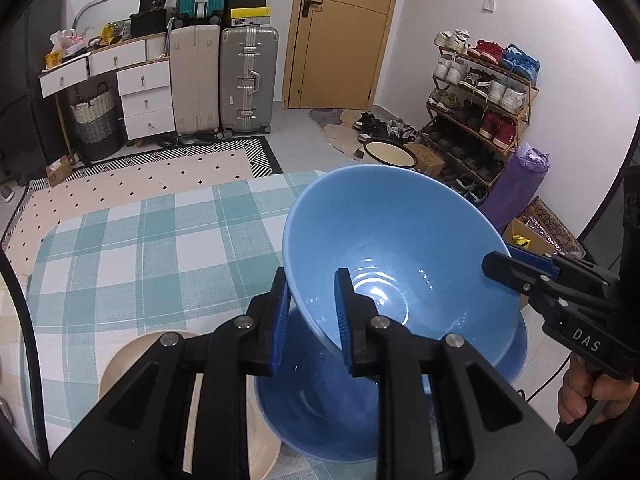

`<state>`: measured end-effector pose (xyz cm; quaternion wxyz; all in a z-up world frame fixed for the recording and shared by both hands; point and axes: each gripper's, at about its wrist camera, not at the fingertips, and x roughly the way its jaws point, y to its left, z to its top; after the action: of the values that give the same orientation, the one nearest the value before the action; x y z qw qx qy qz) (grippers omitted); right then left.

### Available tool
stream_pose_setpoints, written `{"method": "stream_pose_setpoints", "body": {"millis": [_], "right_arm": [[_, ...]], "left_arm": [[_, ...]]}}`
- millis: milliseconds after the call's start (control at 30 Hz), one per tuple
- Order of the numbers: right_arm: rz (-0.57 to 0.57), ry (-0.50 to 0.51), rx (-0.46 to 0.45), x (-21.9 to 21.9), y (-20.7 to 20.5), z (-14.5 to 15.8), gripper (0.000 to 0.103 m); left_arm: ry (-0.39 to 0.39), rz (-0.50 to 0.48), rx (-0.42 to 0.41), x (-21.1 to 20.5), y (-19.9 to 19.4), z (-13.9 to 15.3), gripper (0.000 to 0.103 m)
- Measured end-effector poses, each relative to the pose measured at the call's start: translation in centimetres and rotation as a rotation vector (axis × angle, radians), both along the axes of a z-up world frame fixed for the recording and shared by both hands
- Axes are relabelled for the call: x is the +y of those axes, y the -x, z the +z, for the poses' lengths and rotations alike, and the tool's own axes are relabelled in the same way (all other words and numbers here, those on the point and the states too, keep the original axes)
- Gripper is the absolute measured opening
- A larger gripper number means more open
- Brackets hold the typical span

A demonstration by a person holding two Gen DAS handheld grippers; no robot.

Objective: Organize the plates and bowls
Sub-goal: 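Lift the blue bowl with both tools and carry it over another blue bowl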

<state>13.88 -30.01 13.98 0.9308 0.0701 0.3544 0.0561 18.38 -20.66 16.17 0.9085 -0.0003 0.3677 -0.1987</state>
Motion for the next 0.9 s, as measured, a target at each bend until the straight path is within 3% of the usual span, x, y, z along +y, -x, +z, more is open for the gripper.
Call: {"method": "stream_pose_setpoints", "body": {"millis": [267, 900], "right_arm": [[0.012, -0.012, 0.005, 1.2, 1.4, -1.0, 0.026], [0.031, -0.019, 0.026, 3.9, 2.5, -4.0, 0.027]], "left_arm": [[-0.015, 0.004, 0.012, 1.1, 2.1, -0.5, 0.018], [-0.005, 0.021, 0.079, 3.5, 0.9, -6.1, 0.018]]}}
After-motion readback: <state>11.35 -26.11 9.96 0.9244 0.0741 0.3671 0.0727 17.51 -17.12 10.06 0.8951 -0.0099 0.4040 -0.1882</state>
